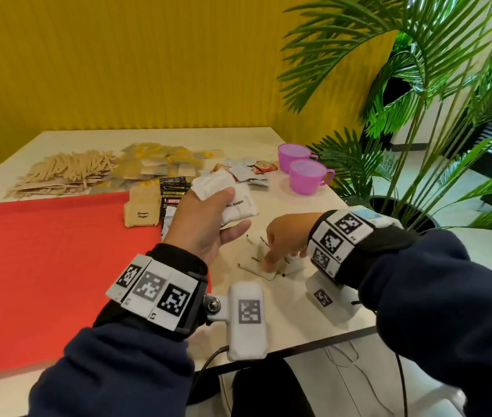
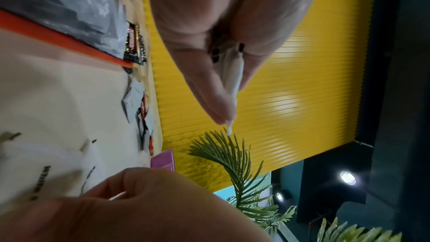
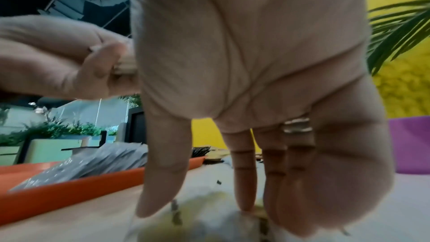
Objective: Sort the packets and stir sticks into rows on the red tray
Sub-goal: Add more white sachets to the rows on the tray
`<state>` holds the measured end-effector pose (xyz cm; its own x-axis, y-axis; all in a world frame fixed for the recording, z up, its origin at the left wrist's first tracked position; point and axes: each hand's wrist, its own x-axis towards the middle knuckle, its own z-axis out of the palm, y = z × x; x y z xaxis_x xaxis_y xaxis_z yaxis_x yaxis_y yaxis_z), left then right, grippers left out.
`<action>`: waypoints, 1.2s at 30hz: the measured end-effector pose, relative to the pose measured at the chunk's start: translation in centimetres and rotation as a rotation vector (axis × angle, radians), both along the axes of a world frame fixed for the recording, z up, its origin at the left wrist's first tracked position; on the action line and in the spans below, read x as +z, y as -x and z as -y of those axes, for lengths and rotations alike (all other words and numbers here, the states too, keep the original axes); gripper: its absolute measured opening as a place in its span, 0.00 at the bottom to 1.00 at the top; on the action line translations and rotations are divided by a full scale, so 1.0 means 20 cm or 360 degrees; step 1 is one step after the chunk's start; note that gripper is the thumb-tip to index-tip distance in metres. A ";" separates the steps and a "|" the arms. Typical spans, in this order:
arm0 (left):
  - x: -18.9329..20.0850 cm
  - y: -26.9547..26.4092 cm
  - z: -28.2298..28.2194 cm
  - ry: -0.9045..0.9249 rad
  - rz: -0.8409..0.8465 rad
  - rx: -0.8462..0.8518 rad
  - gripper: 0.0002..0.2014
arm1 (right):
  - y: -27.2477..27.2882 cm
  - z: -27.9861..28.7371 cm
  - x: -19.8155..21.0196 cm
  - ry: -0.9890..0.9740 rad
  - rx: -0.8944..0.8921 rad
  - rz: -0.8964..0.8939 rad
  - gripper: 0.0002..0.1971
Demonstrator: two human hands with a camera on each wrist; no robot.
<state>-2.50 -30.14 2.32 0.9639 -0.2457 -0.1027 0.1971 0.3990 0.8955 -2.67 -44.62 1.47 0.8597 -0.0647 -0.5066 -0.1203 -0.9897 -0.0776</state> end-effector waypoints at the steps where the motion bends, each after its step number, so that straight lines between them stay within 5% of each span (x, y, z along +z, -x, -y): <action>1: 0.01 0.00 0.01 -0.0012 0.0025 -0.0007 0.13 | -0.01 -0.01 -0.02 0.0037 0.0007 0.0013 0.17; 12: -0.02 -0.03 -0.02 0.0151 0.0059 -0.0106 0.21 | -0.02 -0.08 -0.04 0.0032 0.0235 0.0162 0.16; 21: -0.06 -0.05 -0.04 0.0099 -0.0008 -0.0090 0.20 | -0.01 0.09 0.30 -0.0831 -0.0056 0.0824 0.09; 24: -0.04 -0.04 -0.03 0.0124 -0.0010 -0.0089 0.18 | 0.02 0.12 0.37 -0.1031 -0.0060 0.0860 0.07; 28: -0.02 -0.03 -0.02 0.0183 -0.0018 -0.0119 0.32 | 0.02 0.08 0.39 -0.1536 -0.0068 0.0824 0.09; 30: -0.02 -0.02 -0.01 0.0183 0.0030 -0.0197 0.30 | 0.02 0.03 0.35 -0.1666 -0.0077 0.0766 0.10; 33: -0.03 -0.01 -0.01 0.0090 0.0095 -0.0224 0.18 | 0.00 -0.04 0.27 -0.1631 -0.0066 0.0744 0.11; 36: -0.04 -0.02 -0.02 0.0045 0.0085 -0.0145 0.17 | -0.02 -0.03 0.24 -0.1316 -0.0152 0.0853 0.11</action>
